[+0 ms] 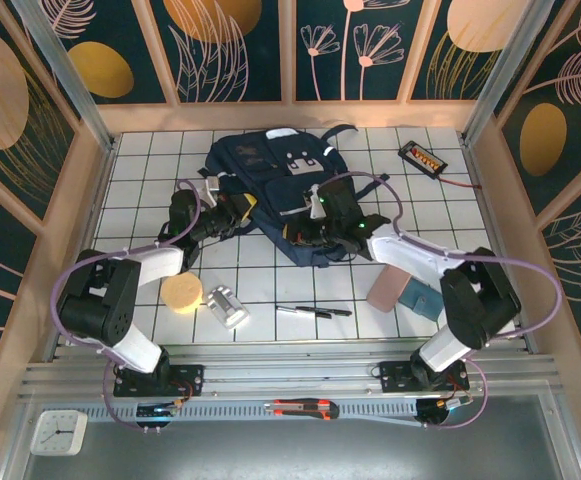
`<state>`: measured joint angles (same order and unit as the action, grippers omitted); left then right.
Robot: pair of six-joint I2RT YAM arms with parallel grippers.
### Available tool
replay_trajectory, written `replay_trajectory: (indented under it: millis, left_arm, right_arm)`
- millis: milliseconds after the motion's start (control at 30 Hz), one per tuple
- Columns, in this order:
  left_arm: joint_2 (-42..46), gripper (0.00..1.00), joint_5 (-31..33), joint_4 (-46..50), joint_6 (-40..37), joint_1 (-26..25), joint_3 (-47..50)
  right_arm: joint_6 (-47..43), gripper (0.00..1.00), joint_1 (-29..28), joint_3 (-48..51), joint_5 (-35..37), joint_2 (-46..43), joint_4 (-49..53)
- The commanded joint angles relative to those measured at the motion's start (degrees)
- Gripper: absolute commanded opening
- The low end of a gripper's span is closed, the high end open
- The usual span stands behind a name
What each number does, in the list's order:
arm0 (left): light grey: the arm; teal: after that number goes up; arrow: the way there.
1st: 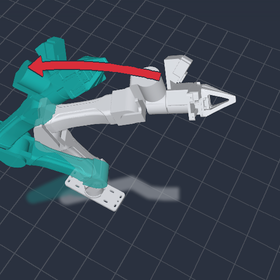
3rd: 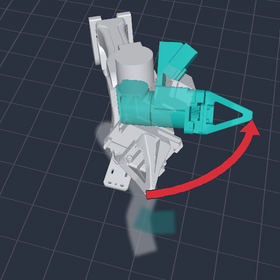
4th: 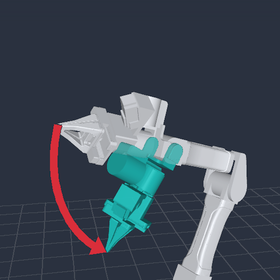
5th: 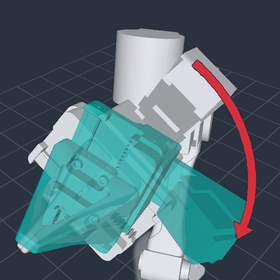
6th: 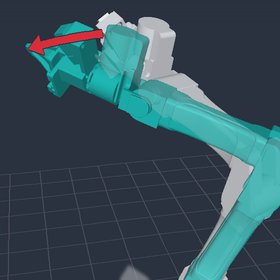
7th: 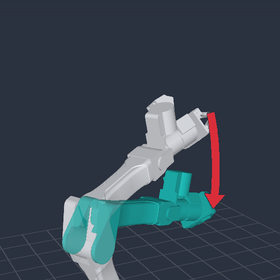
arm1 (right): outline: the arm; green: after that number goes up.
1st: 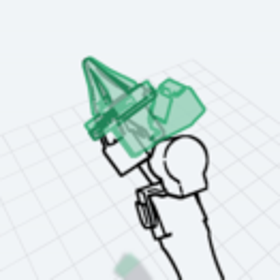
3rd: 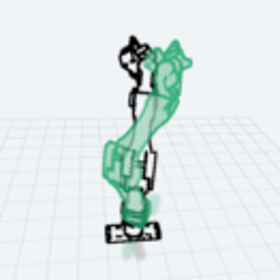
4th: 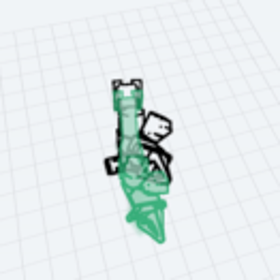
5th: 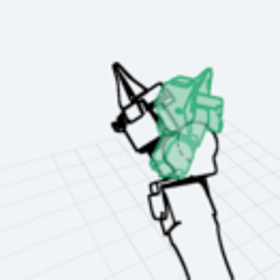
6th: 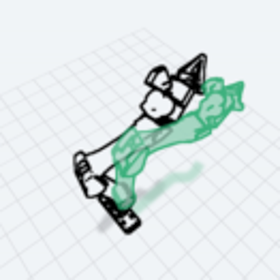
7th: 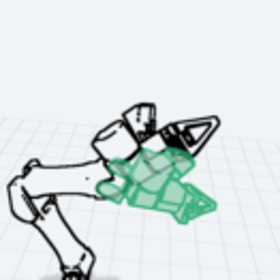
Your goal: Pack the student bag
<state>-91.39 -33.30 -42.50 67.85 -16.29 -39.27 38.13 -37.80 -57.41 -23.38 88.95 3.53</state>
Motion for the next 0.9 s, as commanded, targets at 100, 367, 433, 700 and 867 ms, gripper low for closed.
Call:
replay_trajectory:
  millis: [100, 367, 433, 700, 867]
  left_arm:
    - [4.14, 0.0, 3.02, -4.86, -2.93, 3.56, 0.51]
    - [4.29, 0.0, 3.02, -7.38, -1.07, 3.56, 2.43]
    - [4.34, 0.0, 3.06, -7.49, -0.92, 3.56, 2.54]
    - [3.92, 0.0, 2.63, -10.38, 1.17, 3.57, 3.23]
    - [3.76, 0.0, 1.65, -10.67, 1.23, 3.55, 2.97]
  right_arm:
    - [5.39, 0.0, 6.14, 8.03, 2.78, -4.83, -1.65]
    - [5.57, 0.0, 9.6, 9.42, -6.66, -3.84, -8.52]
    - [5.19, 0.0, 9.72, 9.35, -6.72, -3.78, -8.41]
    - [4.76, 0.64, 7.22, 6.89, -18.8, 2.2, -11.63]
    - [1.99, 0.72, 5.72, 3.25, -21.99, 7.92, -9.77]
